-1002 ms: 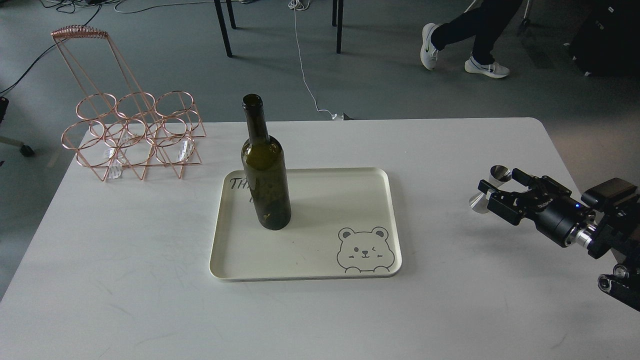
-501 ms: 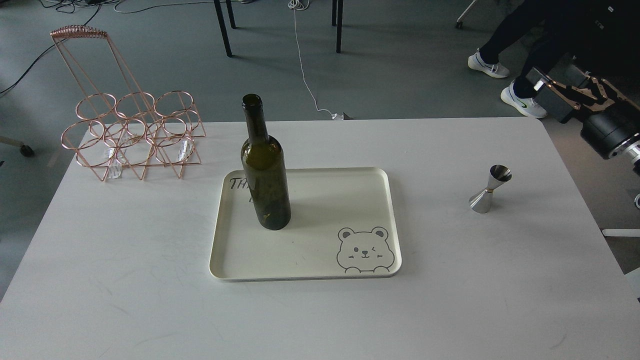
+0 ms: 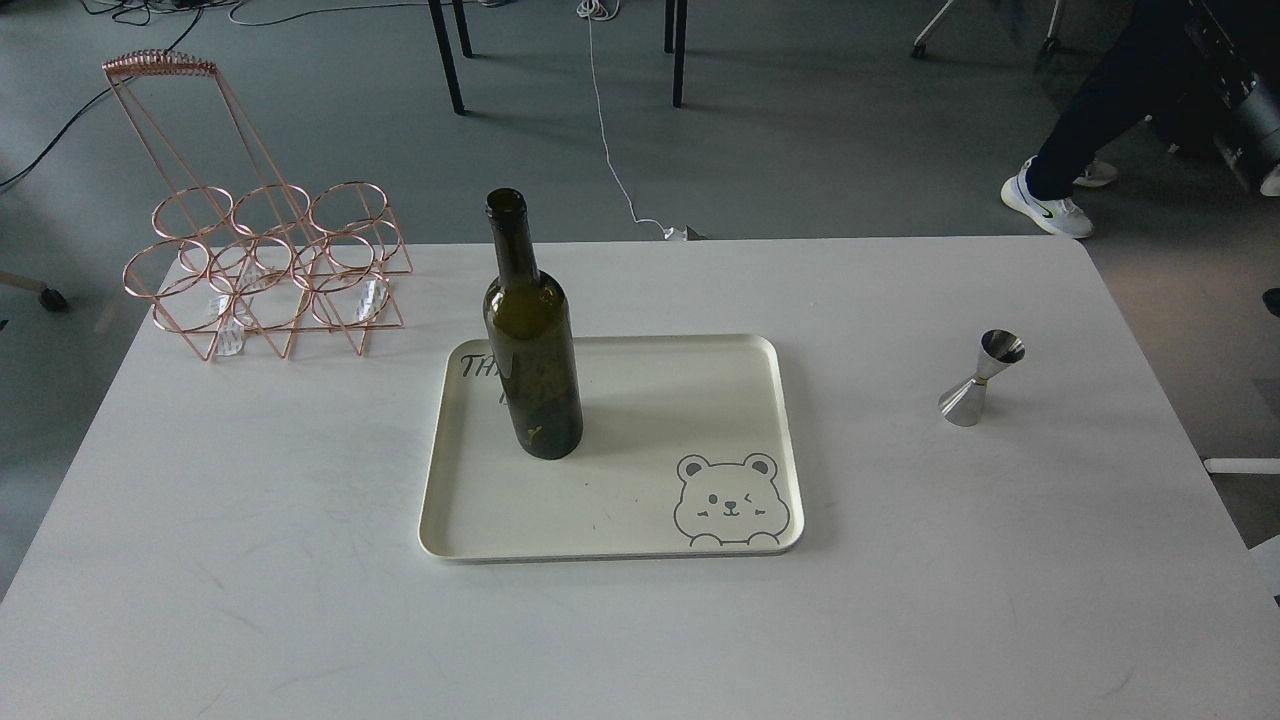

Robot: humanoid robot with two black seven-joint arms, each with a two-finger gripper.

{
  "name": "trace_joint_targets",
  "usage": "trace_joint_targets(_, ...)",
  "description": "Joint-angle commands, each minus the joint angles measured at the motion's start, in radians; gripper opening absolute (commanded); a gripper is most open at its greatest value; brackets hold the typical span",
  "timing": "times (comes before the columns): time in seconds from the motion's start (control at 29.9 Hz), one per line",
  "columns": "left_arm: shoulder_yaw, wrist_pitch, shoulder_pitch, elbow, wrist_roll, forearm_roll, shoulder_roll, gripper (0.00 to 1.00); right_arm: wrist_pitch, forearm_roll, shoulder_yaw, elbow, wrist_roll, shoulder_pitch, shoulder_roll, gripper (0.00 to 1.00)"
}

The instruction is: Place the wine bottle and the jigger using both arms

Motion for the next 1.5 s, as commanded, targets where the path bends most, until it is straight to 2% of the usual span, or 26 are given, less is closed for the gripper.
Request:
trace_joint_targets(0.0,0.000,0.000,-0.002,-0.137,-0.001,0.099,0.072,0.98,0.063,0.187,0.005,-0.032,0.000,0.001,0.032,0.97)
trace_joint_targets(0.23,0.000,0.000,0.001,-0.298,-0.006,0.307,0.158,0.98,0.212,0.470,0.035,-0.151,0.000,-0.003,0.092,0.97)
trace_joint_targets(0.47,0.000,0.000,0.002,-0.481,-0.007,0.593,0.230,0.98,0.368,0.807,0.056,-0.231,0.000,-0.035,0.101,0.97)
trace_joint_targets(0.63,0.001,0.000,0.002,-0.617,-0.007,0.856,0.261,0.98,0.436,0.910,0.059,-0.257,0.000,-0.071,0.101,0.97)
trace_joint_targets(0.9,0.003,0.153,0.008,-0.838,-0.007,1.189,0.250,0.98,0.482,0.918,0.162,-0.262,0.000,-0.141,0.099,0.97)
trace_joint_targets(1.07,0.037,0.193,0.008,-0.864,-0.013,1.455,0.125,0.98,0.488,0.918,0.182,-0.266,0.000,-0.145,0.099,0.97)
trace_joint_targets(1.24,0.076,0.280,0.015,-0.864,-0.021,1.666,0.016,0.97,0.493,0.918,0.182,-0.266,0.000,-0.145,0.099,0.97)
trace_joint_targets(1.47,0.193,0.388,0.015,-0.864,-0.056,1.760,-0.024,0.97,0.493,0.918,0.194,-0.265,0.000,-0.145,0.099,0.97)
